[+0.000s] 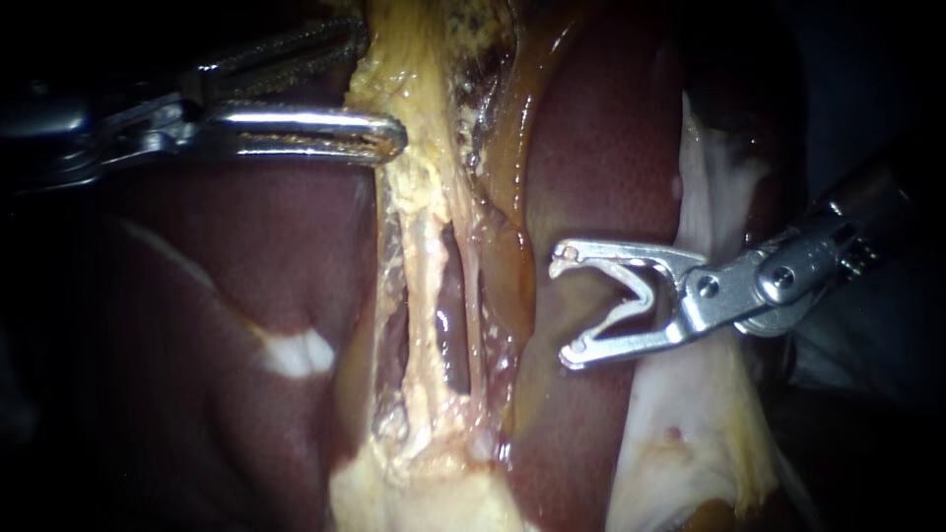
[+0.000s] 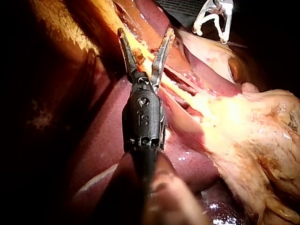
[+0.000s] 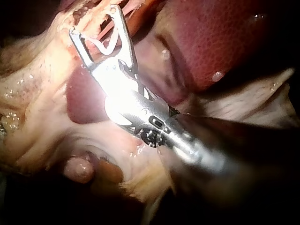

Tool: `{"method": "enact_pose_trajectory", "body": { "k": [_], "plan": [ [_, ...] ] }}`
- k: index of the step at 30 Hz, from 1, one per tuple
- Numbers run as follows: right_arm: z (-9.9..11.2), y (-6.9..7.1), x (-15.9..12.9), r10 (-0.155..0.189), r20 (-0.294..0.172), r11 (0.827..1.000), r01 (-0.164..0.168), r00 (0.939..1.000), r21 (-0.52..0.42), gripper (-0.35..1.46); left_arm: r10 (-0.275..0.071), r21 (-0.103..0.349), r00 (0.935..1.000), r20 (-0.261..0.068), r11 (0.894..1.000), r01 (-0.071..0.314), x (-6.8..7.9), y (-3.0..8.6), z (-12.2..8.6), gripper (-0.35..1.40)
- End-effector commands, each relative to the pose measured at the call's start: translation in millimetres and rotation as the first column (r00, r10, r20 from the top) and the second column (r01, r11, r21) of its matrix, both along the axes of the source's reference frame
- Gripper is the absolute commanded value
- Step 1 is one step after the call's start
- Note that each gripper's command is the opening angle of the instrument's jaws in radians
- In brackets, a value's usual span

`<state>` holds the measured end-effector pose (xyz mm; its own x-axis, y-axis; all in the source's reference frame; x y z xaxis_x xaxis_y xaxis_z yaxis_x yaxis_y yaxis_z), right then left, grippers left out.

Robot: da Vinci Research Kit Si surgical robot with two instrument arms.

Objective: Grabbing gallbladder

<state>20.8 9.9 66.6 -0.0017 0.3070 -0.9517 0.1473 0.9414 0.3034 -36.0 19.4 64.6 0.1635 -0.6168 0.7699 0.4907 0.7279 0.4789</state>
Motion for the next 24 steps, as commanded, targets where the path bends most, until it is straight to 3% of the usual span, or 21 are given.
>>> {"method": "enact_pose_trajectory", "body": {
  "k": [1, 4, 14, 17, 19, 24],
  "plan": [
    [-0.1, 0.0, 0.0, -0.001, 0.000, 1.000, 0.001, 1.0000, 0.000, 0.57, -0.001, 0.005, 1.0000, -0.004, 1.000, 0.001, 0.0, 0.0, 0.1, 0.52],
    [-0.1, 0.0, 0.0, -0.001, -0.001, 1.000, 0.001, 1.0000, 0.000, 0.57, 0.004, 0.026, 0.9999, -0.014, 1.000, -0.004, 0.0, -0.2, 0.5, 0.39],
    [-0.1, 0.0, 0.0, -0.001, -0.001, 1.000, 0.001, 1.0000, 0.000, 0.57, 0.021, 0.036, 0.9988, -0.044, 0.999, -0.019, 0.1, -0.5, 1.5, 0.12],
    [-0.1, 0.0, 0.0, 0.000, -0.001, 1.000, 0.000, 1.0000, 0.000, 0.57, 0.025, 0.047, 0.9982, -0.054, 0.999, -0.022, 0.3, -0.4, 1.6, -0.08],
    [-0.1, 0.0, 0.0, -0.001, -0.001, 1.000, 0.001, 1.0000, 0.000, 0.57, 0.027, 0.055, 0.9979, -0.060, 0.998, -0.024, 0.5, -0.4, 1.7, -0.35],
    [-0.2, -0.1, 0.0, -0.001, -0.001, 1.000, 0.001, 1.0000, 0.000, 0.57, 0.031, 0.067, 0.9971, -0.070, 0.997, -0.026, 1.0, -0.4, 1.7, -0.35]
  ]
}}
